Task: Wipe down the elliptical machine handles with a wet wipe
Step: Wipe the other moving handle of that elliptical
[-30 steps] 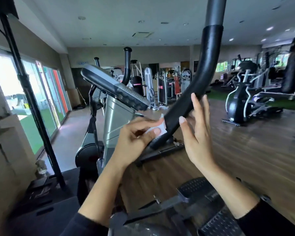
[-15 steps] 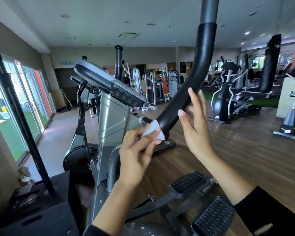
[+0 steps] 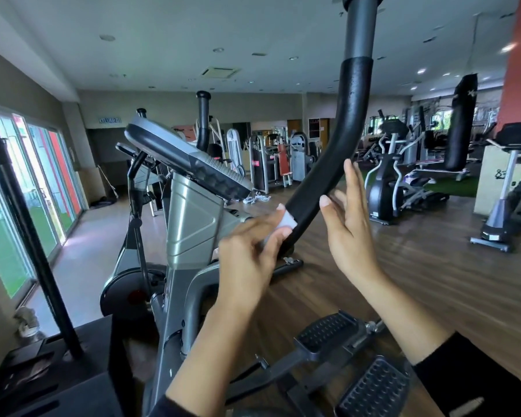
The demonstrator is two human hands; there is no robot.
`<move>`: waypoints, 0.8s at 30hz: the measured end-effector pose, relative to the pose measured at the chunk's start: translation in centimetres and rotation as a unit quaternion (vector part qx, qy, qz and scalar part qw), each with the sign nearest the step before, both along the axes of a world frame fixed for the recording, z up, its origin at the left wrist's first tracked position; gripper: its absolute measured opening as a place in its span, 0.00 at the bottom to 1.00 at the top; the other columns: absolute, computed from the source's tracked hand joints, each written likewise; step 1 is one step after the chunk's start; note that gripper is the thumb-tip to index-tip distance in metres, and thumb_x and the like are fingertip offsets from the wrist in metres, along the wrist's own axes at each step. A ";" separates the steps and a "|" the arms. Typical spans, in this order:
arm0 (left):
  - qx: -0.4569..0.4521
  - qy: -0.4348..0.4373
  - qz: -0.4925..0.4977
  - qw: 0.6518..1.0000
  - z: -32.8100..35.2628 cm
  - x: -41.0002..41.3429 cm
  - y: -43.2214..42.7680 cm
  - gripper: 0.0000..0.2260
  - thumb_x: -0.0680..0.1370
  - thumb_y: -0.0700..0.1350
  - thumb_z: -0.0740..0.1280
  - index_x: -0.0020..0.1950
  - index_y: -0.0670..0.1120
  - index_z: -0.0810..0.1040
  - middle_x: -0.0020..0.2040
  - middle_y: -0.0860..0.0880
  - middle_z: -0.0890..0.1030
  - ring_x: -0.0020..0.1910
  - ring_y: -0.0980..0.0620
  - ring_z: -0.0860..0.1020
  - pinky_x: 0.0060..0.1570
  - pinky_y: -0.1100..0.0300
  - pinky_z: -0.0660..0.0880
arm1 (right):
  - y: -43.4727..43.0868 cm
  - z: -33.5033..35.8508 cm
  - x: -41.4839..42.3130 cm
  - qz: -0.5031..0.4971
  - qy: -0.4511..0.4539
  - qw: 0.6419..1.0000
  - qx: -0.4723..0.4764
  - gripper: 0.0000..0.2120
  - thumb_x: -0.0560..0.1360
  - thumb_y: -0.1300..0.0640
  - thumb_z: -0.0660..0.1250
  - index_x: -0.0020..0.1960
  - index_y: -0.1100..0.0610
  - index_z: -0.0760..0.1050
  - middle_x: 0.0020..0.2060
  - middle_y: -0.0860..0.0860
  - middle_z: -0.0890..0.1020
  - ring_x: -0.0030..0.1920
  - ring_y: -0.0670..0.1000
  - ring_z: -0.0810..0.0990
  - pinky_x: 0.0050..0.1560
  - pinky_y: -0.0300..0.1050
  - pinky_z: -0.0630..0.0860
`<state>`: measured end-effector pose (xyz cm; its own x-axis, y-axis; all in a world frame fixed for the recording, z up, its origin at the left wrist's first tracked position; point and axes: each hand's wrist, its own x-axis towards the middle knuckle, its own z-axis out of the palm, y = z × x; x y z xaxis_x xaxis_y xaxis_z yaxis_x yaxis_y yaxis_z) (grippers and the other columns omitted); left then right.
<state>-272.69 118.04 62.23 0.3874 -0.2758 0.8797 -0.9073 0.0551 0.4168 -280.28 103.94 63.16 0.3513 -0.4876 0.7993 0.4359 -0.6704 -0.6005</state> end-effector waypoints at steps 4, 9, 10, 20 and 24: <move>0.048 0.018 0.016 0.999 3.2 -0.7 -1.9 0.13 0.74 0.46 0.73 0.58 0.48 0.82 0.54 0.50 0.84 0.52 0.59 0.77 0.55 0.72 0.70 | -0.4 0.7 0.4 -0.011 -0.007 1.000 -0.002 0.28 0.82 0.60 0.57 0.78 0.49 0.50 0.78 0.47 0.49 0.74 0.51 0.63 0.66 0.29 0.66; 0.039 0.028 0.013 0.999 0.6 -0.2 0.3 0.15 0.71 0.49 0.74 0.58 0.55 0.82 0.52 0.58 0.82 0.51 0.61 0.80 0.55 0.58 0.76 | -0.8 1.4 0.3 -0.017 0.001 1.000 0.003 0.29 0.82 0.60 0.57 0.78 0.49 0.50 0.78 0.46 0.48 0.75 0.50 0.60 0.60 0.20 0.62; 0.040 0.040 0.009 0.998 0.4 -0.2 0.7 0.15 0.70 0.50 0.73 0.56 0.59 0.82 0.51 0.59 0.82 0.50 0.62 0.80 0.54 0.58 0.77 | -0.9 1.5 0.3 -0.020 0.002 1.000 0.006 0.29 0.82 0.59 0.57 0.78 0.49 0.49 0.78 0.46 0.48 0.76 0.50 0.59 0.60 0.20 0.61; 0.096 0.146 -0.006 0.985 8.4 -1.3 -5.3 0.12 0.72 0.46 0.75 0.55 0.52 0.83 0.52 0.51 0.84 0.52 0.57 0.81 0.54 0.73 0.70 | -3.0 3.3 0.3 -0.050 0.003 0.998 -0.028 0.26 0.83 0.59 0.54 0.78 0.49 0.51 0.77 0.42 0.52 0.74 0.32 0.48 0.68 0.22 0.46; 0.067 0.177 -0.056 0.980 10.8 -1.2 -9.1 0.11 0.73 0.44 0.75 0.54 0.48 0.84 0.52 0.50 0.84 0.54 0.58 0.81 0.63 0.61 0.73 | -5.0 5.0 0.3 -0.036 -0.008 0.999 -0.038 0.25 0.83 0.59 0.53 0.78 0.49 0.51 0.76 0.40 0.53 0.74 0.32 0.49 0.72 0.27 0.46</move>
<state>-273.84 108.93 73.05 0.6232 -0.4374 0.6483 -0.6956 0.0688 0.7151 -279.95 98.97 68.17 0.3055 -0.4479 0.8403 0.3938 -0.7440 -0.5398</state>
